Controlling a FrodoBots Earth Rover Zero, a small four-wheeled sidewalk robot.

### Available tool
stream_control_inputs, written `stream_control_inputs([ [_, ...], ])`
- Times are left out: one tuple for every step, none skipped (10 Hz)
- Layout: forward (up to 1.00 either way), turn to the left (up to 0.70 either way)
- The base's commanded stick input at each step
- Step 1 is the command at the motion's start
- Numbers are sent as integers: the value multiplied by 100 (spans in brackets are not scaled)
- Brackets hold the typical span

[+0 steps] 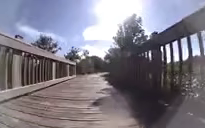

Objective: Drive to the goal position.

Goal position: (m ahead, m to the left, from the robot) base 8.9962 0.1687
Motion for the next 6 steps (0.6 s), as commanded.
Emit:
stream_control_inputs([
  [85, 0],
  [85, 0],
  [85, 0],
  [85, 0],
  [85, 0],
  [85, 0],
])
